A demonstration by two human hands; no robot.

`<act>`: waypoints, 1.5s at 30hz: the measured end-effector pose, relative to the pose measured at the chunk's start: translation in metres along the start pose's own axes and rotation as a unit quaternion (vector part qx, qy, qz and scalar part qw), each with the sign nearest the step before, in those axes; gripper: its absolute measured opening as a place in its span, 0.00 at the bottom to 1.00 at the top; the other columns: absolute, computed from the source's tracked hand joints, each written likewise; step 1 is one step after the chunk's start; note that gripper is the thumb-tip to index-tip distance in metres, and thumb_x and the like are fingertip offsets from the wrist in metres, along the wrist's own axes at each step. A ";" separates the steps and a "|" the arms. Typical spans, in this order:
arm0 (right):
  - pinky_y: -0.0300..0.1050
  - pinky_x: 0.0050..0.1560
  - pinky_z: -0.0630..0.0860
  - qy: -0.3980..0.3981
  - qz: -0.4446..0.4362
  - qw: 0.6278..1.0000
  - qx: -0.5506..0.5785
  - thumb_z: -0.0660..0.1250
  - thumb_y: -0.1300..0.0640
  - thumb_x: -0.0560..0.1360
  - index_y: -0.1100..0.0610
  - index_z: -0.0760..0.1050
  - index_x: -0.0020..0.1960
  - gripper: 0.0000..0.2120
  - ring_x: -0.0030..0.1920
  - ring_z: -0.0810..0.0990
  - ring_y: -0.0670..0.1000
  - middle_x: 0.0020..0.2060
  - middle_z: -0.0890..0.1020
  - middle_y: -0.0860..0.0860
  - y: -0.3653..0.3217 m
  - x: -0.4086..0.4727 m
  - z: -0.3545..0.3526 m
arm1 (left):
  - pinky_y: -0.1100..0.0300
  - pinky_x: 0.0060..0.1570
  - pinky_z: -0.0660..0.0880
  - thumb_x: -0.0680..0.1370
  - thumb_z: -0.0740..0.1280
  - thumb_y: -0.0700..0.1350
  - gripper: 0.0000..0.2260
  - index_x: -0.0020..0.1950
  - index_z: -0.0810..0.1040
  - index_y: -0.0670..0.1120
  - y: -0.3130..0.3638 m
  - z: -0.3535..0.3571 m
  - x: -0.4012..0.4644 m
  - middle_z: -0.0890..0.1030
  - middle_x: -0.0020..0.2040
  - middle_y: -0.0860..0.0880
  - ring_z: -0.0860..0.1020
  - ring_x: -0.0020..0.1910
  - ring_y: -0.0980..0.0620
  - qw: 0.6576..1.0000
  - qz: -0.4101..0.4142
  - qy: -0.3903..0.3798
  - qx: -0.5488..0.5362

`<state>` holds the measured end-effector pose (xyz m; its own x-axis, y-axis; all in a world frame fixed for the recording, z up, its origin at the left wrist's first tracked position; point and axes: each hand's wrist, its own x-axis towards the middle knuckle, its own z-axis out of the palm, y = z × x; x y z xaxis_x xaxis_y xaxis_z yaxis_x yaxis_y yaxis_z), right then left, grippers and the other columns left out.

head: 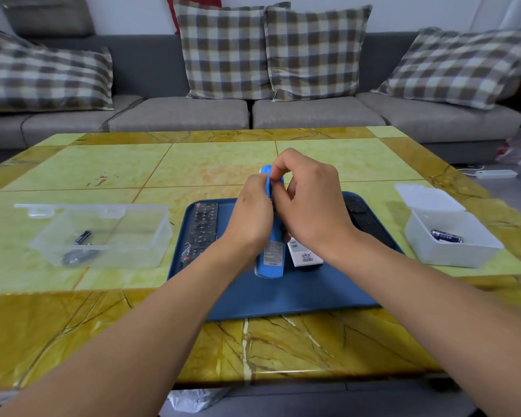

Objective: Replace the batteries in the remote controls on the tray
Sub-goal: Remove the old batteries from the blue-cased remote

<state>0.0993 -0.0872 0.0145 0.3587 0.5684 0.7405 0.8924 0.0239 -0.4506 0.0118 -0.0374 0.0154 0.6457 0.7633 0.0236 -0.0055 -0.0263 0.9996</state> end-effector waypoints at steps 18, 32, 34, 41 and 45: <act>0.43 0.25 0.74 -0.072 0.267 0.941 0.193 0.67 0.68 0.72 0.56 0.77 0.48 0.09 0.29 0.75 0.50 0.36 0.73 0.49 0.019 0.003 -0.006 | 0.56 0.28 0.72 0.83 0.53 0.46 0.13 0.48 0.73 0.41 -0.011 0.008 0.007 0.75 0.33 0.42 0.72 0.28 0.46 0.988 -0.107 -0.056 -0.101; 0.44 0.26 0.71 0.035 0.462 0.855 0.234 0.64 0.68 0.75 0.63 0.80 0.41 0.07 0.24 0.72 0.52 0.26 0.77 0.53 0.044 -0.007 -0.041 | 0.59 0.28 0.71 0.85 0.51 0.48 0.17 0.45 0.72 0.42 -0.005 0.069 0.001 0.74 0.31 0.45 0.70 0.25 0.49 0.981 -0.135 -0.040 -0.131; 0.39 0.23 0.60 0.050 0.564 0.720 0.401 0.63 0.67 0.78 0.63 0.75 0.42 0.07 0.18 0.61 0.49 0.21 0.66 0.51 0.056 -0.001 -0.058 | 0.58 0.28 0.73 0.85 0.52 0.52 0.18 0.49 0.75 0.41 -0.004 0.077 -0.001 0.76 0.34 0.44 0.72 0.27 0.48 0.970 -0.171 -0.052 -0.164; 0.34 0.18 0.53 0.121 0.591 0.765 0.227 0.58 0.69 0.79 0.60 0.72 0.42 0.10 0.25 0.57 0.47 0.32 0.65 0.51 0.136 -0.006 -0.146 | 0.59 0.27 0.74 0.86 0.54 0.52 0.19 0.52 0.75 0.39 -0.001 0.103 -0.013 0.76 0.36 0.43 0.74 0.29 0.49 0.951 -0.209 -0.107 -0.201; 0.30 0.18 0.65 0.108 0.627 0.747 0.192 0.58 0.68 0.80 0.59 0.69 0.42 0.10 0.30 0.65 0.48 0.36 0.71 0.54 0.156 -0.019 -0.166 | 0.61 0.25 0.73 0.86 0.54 0.51 0.19 0.49 0.75 0.39 -0.004 0.113 -0.017 0.75 0.36 0.43 0.73 0.29 0.49 0.952 -0.204 -0.116 -0.196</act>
<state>0.2772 -0.2307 0.0122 0.9196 0.1963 -0.3403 -0.3127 -0.1585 -0.9365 0.0872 -0.1227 0.0095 0.8060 0.4943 -0.3257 0.0269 0.5191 0.8543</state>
